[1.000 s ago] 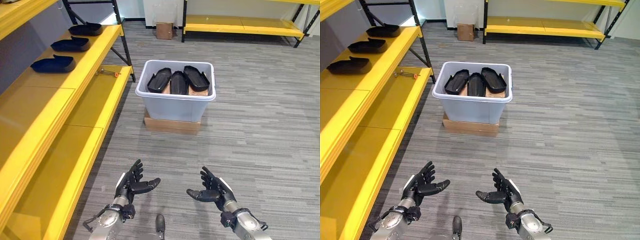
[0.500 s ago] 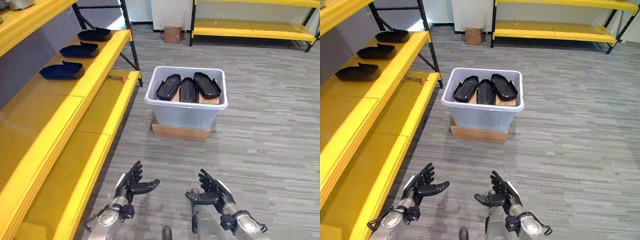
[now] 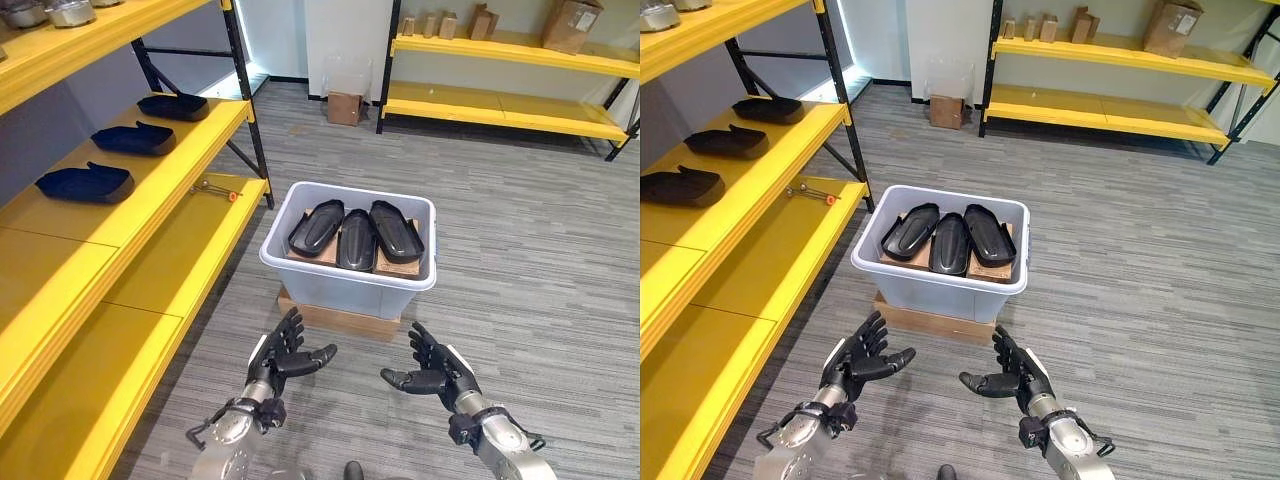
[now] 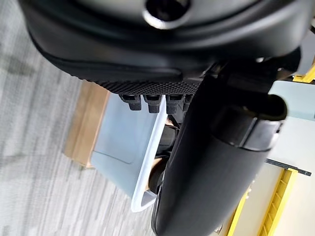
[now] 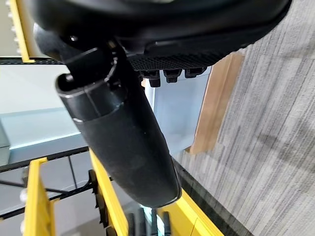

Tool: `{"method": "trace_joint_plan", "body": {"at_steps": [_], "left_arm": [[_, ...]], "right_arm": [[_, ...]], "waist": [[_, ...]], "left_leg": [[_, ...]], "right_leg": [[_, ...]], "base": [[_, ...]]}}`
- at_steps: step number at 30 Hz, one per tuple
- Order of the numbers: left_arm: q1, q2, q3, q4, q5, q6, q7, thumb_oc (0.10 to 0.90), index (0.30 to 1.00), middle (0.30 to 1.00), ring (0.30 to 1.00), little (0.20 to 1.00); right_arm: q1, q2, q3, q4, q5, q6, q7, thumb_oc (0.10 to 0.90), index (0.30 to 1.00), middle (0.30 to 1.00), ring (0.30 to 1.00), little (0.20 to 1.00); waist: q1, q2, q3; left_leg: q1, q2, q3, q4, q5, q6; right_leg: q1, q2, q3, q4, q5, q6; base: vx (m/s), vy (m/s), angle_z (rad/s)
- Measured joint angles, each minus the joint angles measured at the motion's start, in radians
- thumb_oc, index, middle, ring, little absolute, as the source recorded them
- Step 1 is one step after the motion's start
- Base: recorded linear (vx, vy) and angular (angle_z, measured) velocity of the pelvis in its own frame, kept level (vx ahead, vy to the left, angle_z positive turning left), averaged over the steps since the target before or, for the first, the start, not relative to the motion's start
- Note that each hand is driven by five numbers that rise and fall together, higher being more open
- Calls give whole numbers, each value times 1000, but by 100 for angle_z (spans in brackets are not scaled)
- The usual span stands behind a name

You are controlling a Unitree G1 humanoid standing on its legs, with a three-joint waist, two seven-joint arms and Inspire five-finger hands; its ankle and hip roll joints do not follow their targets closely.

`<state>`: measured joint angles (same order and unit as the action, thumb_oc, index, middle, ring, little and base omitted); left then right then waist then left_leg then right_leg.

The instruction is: Move parts from the plastic box to the shelf.

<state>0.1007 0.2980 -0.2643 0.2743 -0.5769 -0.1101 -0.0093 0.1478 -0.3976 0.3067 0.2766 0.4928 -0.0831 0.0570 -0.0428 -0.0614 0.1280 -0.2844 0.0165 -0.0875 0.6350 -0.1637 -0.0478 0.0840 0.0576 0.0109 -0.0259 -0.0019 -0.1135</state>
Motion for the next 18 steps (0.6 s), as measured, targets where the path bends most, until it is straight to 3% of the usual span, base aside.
{"method": "trace_joint_plan", "body": {"at_steps": [1, 2, 3, 5, 6, 8, 9, 11, 13, 14, 18], "left_arm": [[15, -1, 3, 2, -1, 0, 2, 900, 1000, 1000, 1000, 1000], [24, 1, 2, 3, -2, 0, 2, 900, 1000, 1000, 1000, 1000], [33, 1, 2, 6, -2, 0, 1, 900, 1000, 1000, 1000, 1000], [31, -6, 2, 13, -3, 0, 1, 900, 1000, 1000, 1000, 1000], [40, -6, 1, 17, -2, 1, 2, 900, 1000, 1000, 1000, 1000], [62, -3, 4, 24, -1, 1, 4, 900, 1000, 1000, 1000, 1000], [70, 2, 5, 23, -1, 1, 4, 900, 1000, 1000, 1000, 1000], [69, 12, 17, 20, 0, 1, 5, 900, 1000, 1000, 1000, 1000], [62, 35, 22, 4, 1, 1, 4, 900, 1000, 1000, 1000, 1000], [57, 48, 25, 1, 2, 1, 4, 900, 1000, 1000, 1000, 1000], [6, 53, 27, -2, 3, -1, 5, 900, 1000, 1000, 1000, 1000]], "right_arm": [[5, -3, 2, 7, 0, 3, 0, 900, 1000, 1000, 1000, 1000], [7, -5, 3, 12, 0, 2, 0, 900, 1000, 1000, 1000, 1000], [13, -5, 5, 15, -1, 3, 0, 900, 1000, 1000, 1000, 1000], [8, -14, 7, 20, -2, 4, 0, 900, 1000, 1000, 1000, 1000], [9, -14, 15, 28, -3, 5, 1, 900, 1000, 1000, 1000, 1000], [25, -12, 23, 32, -12, 8, 14, 900, 1000, 1000, 1000, 1000], [36, -5, 22, 28, -16, 7, 18, 900, 1000, 1000, 1000, 1000], [50, 3, 34, 23, -20, 14, 22, 900, 1000, 1000, 1000, 1000], [54, 14, 33, 9, -20, 18, 25, 900, 1000, 1000, 1000, 1000], [54, 26, 32, 2, -20, 20, 24, 900, 1000, 1000, 1000, 1000], [41, 50, 34, -10, -20, 19, 30, 900, 1000, 1000, 1000, 1000]], "waist": [[18, 7, 3], [19, 14, 8], [17, 24, 7], [26, 65, 17], [36, 71, 18], [71, 89, 13], [72, 93, 7], [69, 44, 5], [70, 17, 4], [68, -3, 1], [74, -6, 1]], "left_leg": [[21, 5, 17, -247, 21, 9], [-6, 14, 21, -300, 54, 11], [-12, 25, 32, -459, 97, 7], [-29, 32, 15, -632, 177, -8], [-28, 31, -3, -668, 194, -2], [-1, 34, 4, -629, 206, 5], [12, 28, 9, -620, 250, 13], [31, -12, 51, -622, 283, 25], [44, -43, 95, -608, 349, 75], [49, -72, 112, -586, 327, 101], [71, -122, 140, -550, 270, 145]], "right_leg": [[22, -3, 5, -17, 3, 1], [48, -1, 9, -28, -16, 24], [76, 4, 8, -62, -34, 36], [97, 24, 18, -59, -59, 28], [119, 24, 37, -59, -69, 26], [159, 17, 88, -49, -119, 41], [173, 5, 104, -35, -143, 59], [169, -50, 116, 5, -181, 94], [169, -98, 114, 49, -212, 140], [171, -132, 114, 69, -225, 162], [158, -192, 106, 162, -231, 191]], "base": [[410, 76, -26], [556, 95, -19], [430, 67, -1], [392, 89, -5], [363, 138, -41], [335, 156, -73], [304, 165, -60], [291, 177, -36], [320, 204, -36], [260, 175, -23], [221, 159, -8]]}}
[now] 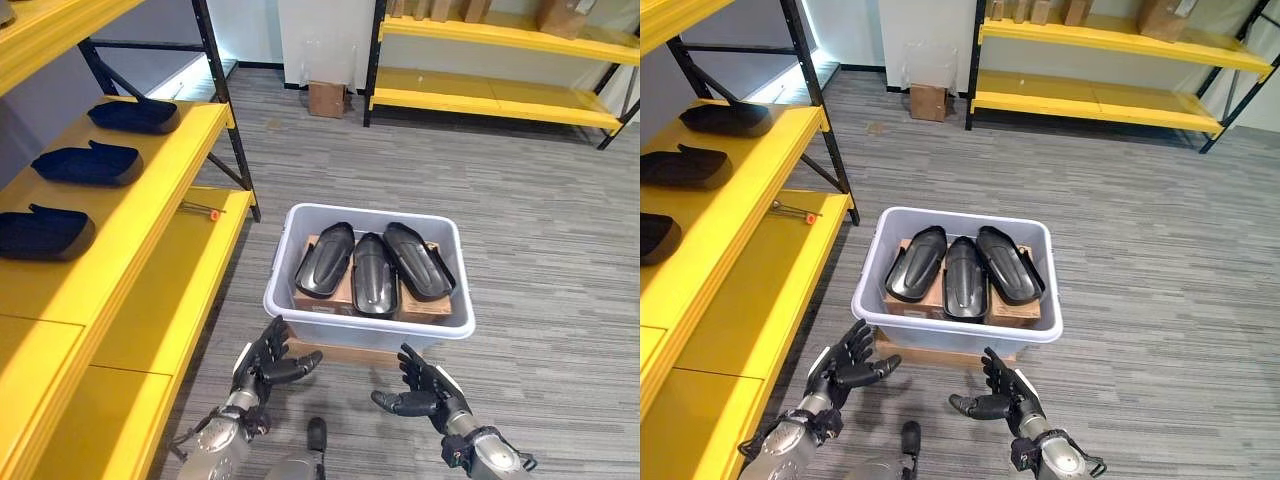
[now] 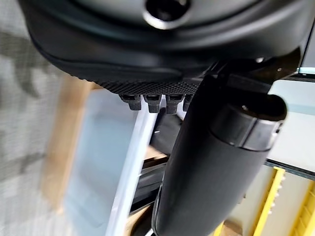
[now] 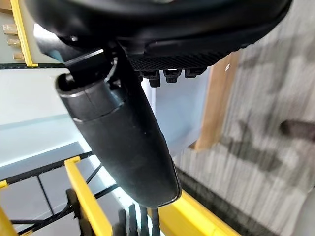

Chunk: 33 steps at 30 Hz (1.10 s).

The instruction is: Move parts from the plastic box to the shelf.

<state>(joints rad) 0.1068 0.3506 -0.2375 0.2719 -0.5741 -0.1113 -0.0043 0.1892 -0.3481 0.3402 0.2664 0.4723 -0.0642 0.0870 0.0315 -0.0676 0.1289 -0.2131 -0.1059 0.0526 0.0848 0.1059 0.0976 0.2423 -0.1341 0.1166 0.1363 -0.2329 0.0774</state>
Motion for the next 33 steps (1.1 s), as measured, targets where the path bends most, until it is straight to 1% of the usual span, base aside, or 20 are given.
{"method": "trace_joint_plan", "body": {"at_steps": [4, 8, 10, 11, 13, 14, 15, 16, 17, 18, 19, 20, 21, 23, 24, 25, 26, 30, 31, 33], "left_arm": [[-14, 5, 4, -1, 1, 0, -1, 900, 1000, 1000, 1000, 1000], [-6, 15, -1, -1, 2, 2, -1, 900, 1000, 1000, 1000, 1000], [-6, 29, -7, -2, 8, 3, -1, 900, 1000, 1000, 1000, 1000], [-7, 35, -13, -2, 12, 3, 1, 900, 1000, 1000, 1000, 1000], [-6, 37, -29, -5, 32, 5, -3, 900, 1000, 1000, 1000, 1000], [-5, 37, -34, -5, 34, 5, -2, 900, 1000, 1000, 1000, 1000], [-5, 35, -40, -5, 38, 5, -3, 900, 1000, 1000, 1000, 1000], [-4, 35, -42, -6, 38, 5, -4, 900, 1000, 1000, 1000, 1000], [-4, 36, -43, -5, 38, 5, -4, 900, 1000, 1000, 1000, 1000], [-4, 34, -42, -4, 37, 4, -5, 900, 1000, 1000, 1000, 1000], [-4, 31, -41, 0, 36, 3, -3, 900, 1000, 1000, 1000, 1000], [-3, 32, -40, 6, 35, 3, -4, 900, 1000, 1000, 1000, 1000], [1, 34, -39, 15, 31, 3, -2, 900, 1000, 1000, 1000, 1000], [23, 35, -31, 15, 31, 3, -2, 900, 1000, 1000, 1000, 1000], [35, 36, -29, 15, 31, 1, -3, 900, 1000, 1000, 1000, 1000], [55, 18, -28, 23, 31, 3, -2, 900, 1000, 1000, 1000, 1000], [78, 12, -28, 18, 31, 3, -6, 900, 1000, 1000, 1000, 1000], [93, 0, -28, 18, 30, 4, -6, 900, 1000, 1000, 1000, 1000], [93, -22, -27, 11, 30, 3, -7, 900, 1000, 1000, 1000, 1000], [98, -23, -28, -2, 30, 3, -8, 900, 1000, 1000, 1000, 1000]], "right_arm": [[-29, 8, 0, -15, -1, 0, 14, 900, 1000, 1000, 1000, 1000], [-34, 9, -2, -21, -1, 1, 14, 900, 1000, 1000, 1000, 1000], [-33, 10, -1, -22, -2, 2, 14, 900, 1000, 1000, 1000, 1000], [-35, 9, -1, -22, -2, 3, 14, 900, 1000, 1000, 1000, 1000], [-25, 5, -1, -23, -2, 5, 13, 900, 1000, 1000, 1000, 1000], [-23, 6, -1, -23, -2, 6, 13, 900, 1000, 1000, 1000, 1000], [-26, 6, 0, -25, -2, 5, 13, 900, 1000, 1000, 1000, 1000], [-28, 6, 0, -25, -2, 5, 13, 900, 1000, 1000, 1000, 1000], [-25, 4, 4, -25, -2, 5, 13, 900, 1000, 1000, 1000, 1000], [-19, 1, 10, -24, -2, 6, 13, 900, 1000, 1000, 1000, 1000], [-17, 1, 13, -23, -2, 6, 13, 900, 1000, 1000, 1000, 1000], [-15, 2, 17, -23, -2, 6, 13, 900, 1000, 1000, 1000, 1000], [-11, 4, 21, -23, -2, 6, 13, 900, 1000, 1000, 1000, 1000], [2, 12, 23, -23, -2, 7, 14, 900, 1000, 1000, 1000, 1000], [8, 14, 22, -22, -2, 6, 15, 900, 1000, 1000, 1000, 1000], [-9, 6, 19, -7, -2, 10, 13, 900, 1000, 1000, 1000, 1000], [-17, -4, 13, -7, -2, 9, 13, 900, 1000, 1000, 1000, 1000], [-41, -30, -28, -7, -1, 7, 9, 900, 1000, 1000, 1000, 1000], [-39, -50, -44, -6, 0, 5, 2, 900, 1000, 1000, 1000, 1000], [-33, -54, -39, -6, 0, 5, 4, 900, 1000, 1000, 1000, 1000]], "waist": [[-2, -1, -2], [-8, 7, -4], [-27, 11, -3], [-32, 22, 1], [-58, 47, 6], [-57, 56, 9], [-57, 81, 13], [-59, 104, 16], [-61, 110, 19], [-58, 105, 17], [-60, 97, 18], [-60, 86, 18], [-66, 62, 17], [-66, 20, 10], [-57, -3, -3], [-55, 19, -5], [-56, 28, -9], [-58, 38, -11], [-61, 49, -10], [-60, 57, -10]], "left_leg": [[25, -22, 8, -3, -44, 29], [55, -24, 3, -16, -69, 55], [74, -25, -7, -25, -71, 61], [87, -20, -13, -25, -76, 74], [120, -7, -34, -31, -85, 78], [135, -1, -35, -41, -85, 78], [147, 22, -33, -45, -91, 72], [151, 44, -28, -48, -92, 59], [158, 54, -30, -48, -93, 33], [167, 52, -34, -50, -106, 12], [169, 51, -37, -46, -112, 7], [170, 47, -55, -38, -121, -8], [181, 43, -73, -33, -116, -18], [202, 36, -102, -46, -115, -53], [200, 35, -108, -40, -125, -72], [199, 77, -110, -40, -129, -97], [210, 113, -116, -63, -124, -117], [234, 195, -109, -112, -105, -153], [250, 223, -110, -144, -94, -171], [254, 238, -111, -158, -88, -181]], "right_leg": [[-33, -15, 0, 102, 13, 28], [-146, -2, 8, 339, 29, 58], [-211, 3, 4, 489, 36, 60], [-269, 8, -7, 573, 34, 56], [-331, 3, -65, 612, 21, 36], [-361, -8, -89, 617, 13, 23], [-416, -25, -154, 558, -2, 0], [-445, -44, -219, 458, -1, -8], [-462, -64, -238, 374, 10, -8], [-468, -93, -251, 256, 49, 11], [-452, -106, -243, 122, 92, 26], [-445, -126, -217, 44, 149, 40], [-422, -134, -180, -15, 220, 43], [-346, -140, -182, -79, 279, 36], [-320, -137, -184, -116, 324, 68], [-290, -99, -209, -160, 348, 65], [-264, -60, -218, -212, 363, 47], [-255, 21, -240, -223, 353, 9], [-252, 46, -247, -224, 343, -3], [-252, 61, -249, -224, 336, -12]], "base": [[217, 169, -3], [144, 171, -3], [141, 173, 6], [170, 146, 6], [195, 86, 16], [204, -10, 0], [178, -83, -18], [151, -155, -10], [140, -181, 2], [143, -212, 13], [131, -191, 24], [141, -240, 45], [95, -165, 59], [97, -155, 52], [112, -208, 27], [109, -266, 11], [83, -264, 1], [43, -150, 2], [61, -187, 1], [55, -163, 3]]}}
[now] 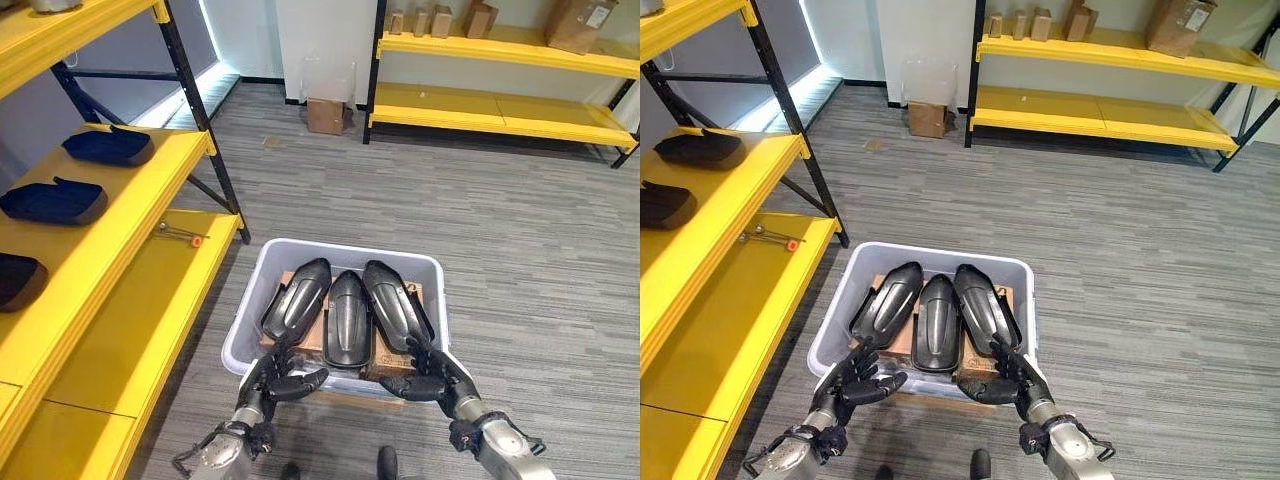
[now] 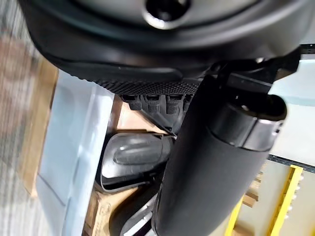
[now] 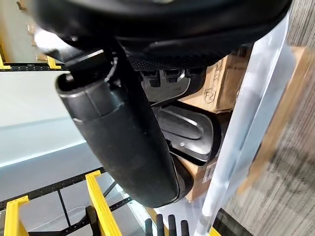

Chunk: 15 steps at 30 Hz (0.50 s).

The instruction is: Move parts from the plastic box to the shelf.

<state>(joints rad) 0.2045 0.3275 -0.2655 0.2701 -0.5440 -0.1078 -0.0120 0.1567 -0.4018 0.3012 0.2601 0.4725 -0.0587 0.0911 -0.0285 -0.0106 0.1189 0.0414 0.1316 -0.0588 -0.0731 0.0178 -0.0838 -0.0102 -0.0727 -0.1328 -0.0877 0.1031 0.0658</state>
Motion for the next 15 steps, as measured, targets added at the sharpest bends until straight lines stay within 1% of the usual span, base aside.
{"method": "trace_joint_plan", "body": {"at_steps": [2, 4, 7, 10, 12, 14, 15], "left_arm": [[0, 0, 0, 0, 0, 0, 0, 900, 1000, 1000, 1000, 1000], [9, 1, 2, -2, 0, 0, 0, 900, 1000, 1000, 1000, 1000], [12, 2, 5, -3, -1, 0, 0, 900, 1000, 1000, 1000, 1000], [27, 3, 19, -5, -1, 0, -3, 900, 1000, 1000, 1000, 1000], [48, 2, 36, -17, 0, 0, -13, 900, 1000, 1000, 1000, 1000], [60, 3, 47, -17, 0, 0, -26, 900, 1000, 1000, 1000, 1000], [65, 3, 48, -17, 0, 0, -35, 900, 1000, 1000, 1000, 1000]], "right_arm": [[1, 2, 1, 0, 0, 0, 0, 900, 1000, 1000, 1000, 1000], [4, 1, 2, 0, 0, 0, 3, 900, 1000, 1000, 1000, 1000], [4, -3, 2, -7, -1, 0, 5, 900, 1000, 1000, 1000, 1000], [12, -12, -6, -60, -4, -4, 4, 900, 1000, 1000, 1000, 1000], [34, -34, -23, -142, -37, -14, 9, 900, 1000, 1000, 1000, 1000], [38, -56, -60, -194, -102, -25, 8, 900, 1000, 1000, 1000, 1000], [39, -82, -83, -227, -146, -36, 9, 900, 1000, 1000, 1000, 1000]], "waist": [[0, 6, 0], [2, 20, -1], [3, 22, -2], [2, 22, -1], [2, 24, -1], [3, 25, -1], [3, 26, -1]], "left_leg": [[2, 3, 0, -4, 2, -3], [1, 3, 1, -5, 2, -2], [-2, 2, 0, -5, 0, 0], [-4, 0, 1, -5, -1, 1], [-5, -1, 2, -5, -1, 1], [-7, -3, 2, -6, -1, 1], [-8, -7, 2, -6, -1, 1]], "right_leg": [[-1, 2, 0, 0, -1, 0], [-1, 2, 0, 0, -1, 1], [-4, 1, 0, 0, -1, 1], [-7, 0, 1, 0, -1, 0], [-8, -2, 1, -4, 0, -1], [-9, -4, 2, -7, 0, 0], [-11, -8, 2, -7, 0, -1]], "base": [[29, -65, 0], [26, -44, 0], [31, -41, 0], [0, 0, 0], [18, -8, 0], [0, 0, 0], [0, 0, 0]]}}
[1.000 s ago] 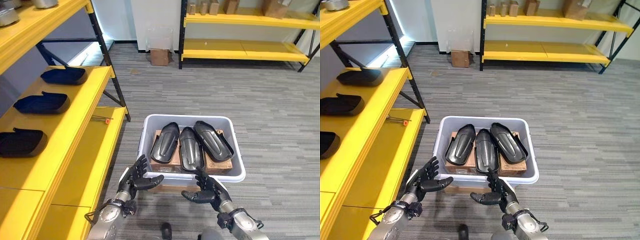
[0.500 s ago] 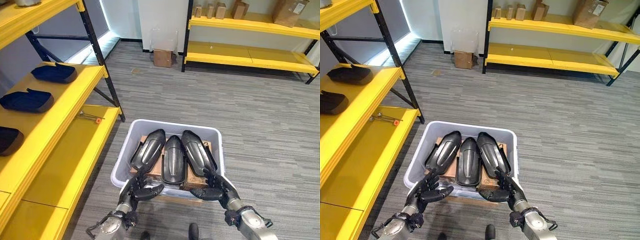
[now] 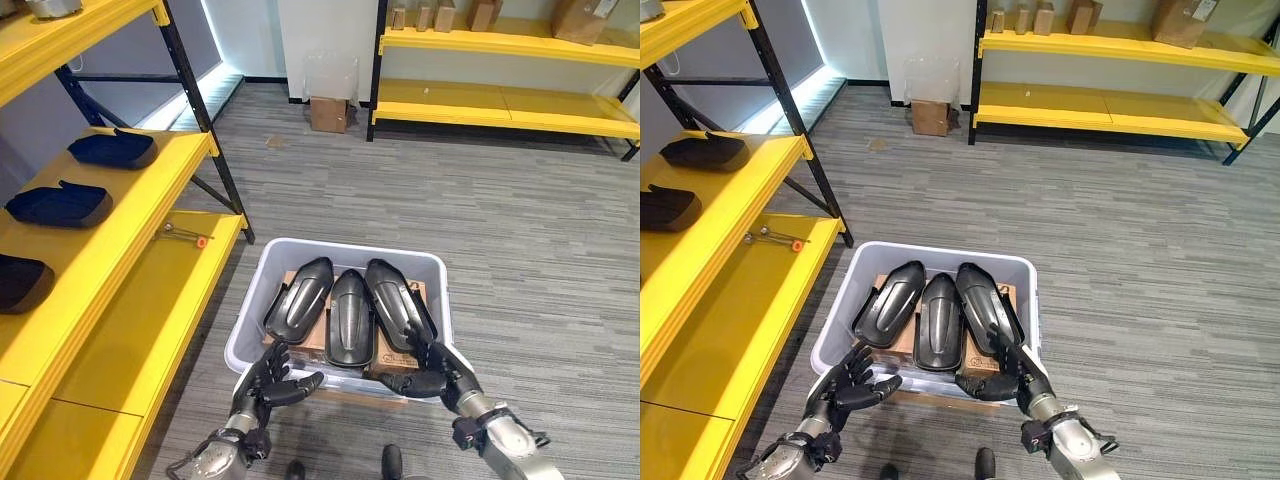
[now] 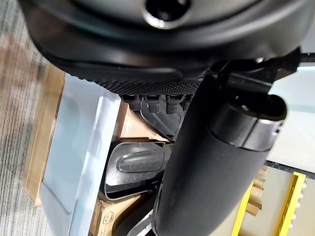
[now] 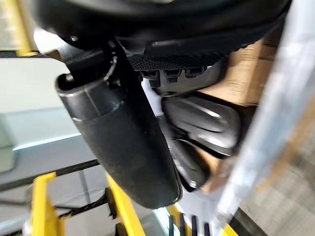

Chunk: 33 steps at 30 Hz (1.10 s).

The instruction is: Move parts from the plastic box to the shelf.

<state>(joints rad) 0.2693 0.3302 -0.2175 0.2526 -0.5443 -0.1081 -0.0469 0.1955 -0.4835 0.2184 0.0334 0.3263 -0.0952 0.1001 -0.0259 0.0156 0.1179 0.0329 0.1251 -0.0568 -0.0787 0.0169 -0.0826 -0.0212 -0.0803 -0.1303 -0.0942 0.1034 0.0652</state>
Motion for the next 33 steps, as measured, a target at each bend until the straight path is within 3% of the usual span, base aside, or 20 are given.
{"method": "trace_joint_plan", "body": {"at_steps": [5, 11, 14, 17, 20, 23, 26, 33], "left_arm": [[23, 7, 11, 0, 0, 0, -33, 900, 1000, 1000, 1000, 1000], [1, 27, 2, -26, -4, -2, -52, 900, 1000, 1000, 1000, 1000], [-32, 59, -25, -30, -6, -7, -51, 900, 1000, 1000, 1000, 1000], [-119, 84, -59, -31, -9, -7, -49, 900, 1000, 1000, 1000, 1000], [-155, 82, -65, -34, -11, -7, -48, 900, 1000, 1000, 1000, 1000], [-182, 87, -62, -66, -36, -17, -33, 900, 1000, 1000, 1000, 1000], [-201, 87, -48, -74, -39, -33, -21, 900, 1000, 1000, 1000, 1000], [-292, 93, -31, -78, -38, -74, 21, 900, 1000, 1000, 1000, 1000]], "right_arm": [[-47, -78, -82, -23, -163, -38, -31, 900, 1000, 1000, 1000, 1000], [-165, -226, -77, -20, -249, -54, -51, 900, 1000, 1000, 1000, 1000], [-251, -275, -67, 14, -297, -64, -73, 900, 1000, 1000, 1000, 1000], [-407, -349, -23, 100, -355, -70, -91, 900, 1000, 1000, 1000, 1000], [-471, -354, 1, 136, -368, -60, -95, 900, 1000, 1000, 1000, 1000], [-558, -362, 78, 170, -366, -58, -100, 900, 1000, 1000, 1000, 1000], [-588, -369, 87, 176, -367, -50, -99, 900, 1000, 1000, 1000, 1000], [-675, -400, 120, 246, -385, -45, -114, 900, 1000, 1000, 1000, 1000]], "waist": [[2, -1, 0], [4, 5, 21], [7, 16, 60], [8, 30, 152], [16, 31, 195], [33, 19, 247], [42, 19, 287], [59, -7, 378]], "left_leg": [[-15, -6, -1, 0, 0, 0], [-105, -10, -7, 10, 18, -10], [-153, -17, -15, 30, 23, -11], [-234, -32, -23, 80, 25, -11], [-260, -37, -24, 94, 26, -10], [-306, -40, -7, 122, 22, -7], [-325, -43, -7, 136, 20, -5], [-448, -69, -21, 292, -28, 12]], "right_leg": [[-13, -5, 1, 4, 2, 2], [-98, -9, -3, 7, 28, 0], [-133, -14, -14, 8, 36, 0], [-187, -23, -10, 8, 62, -1], [-207, -26, -9, 8, 72, -5], [-265, -23, 8, 39, 75, -6], [-285, -29, 14, 56, 74, -5], [-408, -59, 24, 223, 16, 2]], "base": [[-34, 2, 0], [-166, 13, 1], [-170, 21, 7], [-131, -4, 5], [-130, 9, -3], [-61, 11, -13], [-69, 16, 1], [-62, 8, 6]]}}
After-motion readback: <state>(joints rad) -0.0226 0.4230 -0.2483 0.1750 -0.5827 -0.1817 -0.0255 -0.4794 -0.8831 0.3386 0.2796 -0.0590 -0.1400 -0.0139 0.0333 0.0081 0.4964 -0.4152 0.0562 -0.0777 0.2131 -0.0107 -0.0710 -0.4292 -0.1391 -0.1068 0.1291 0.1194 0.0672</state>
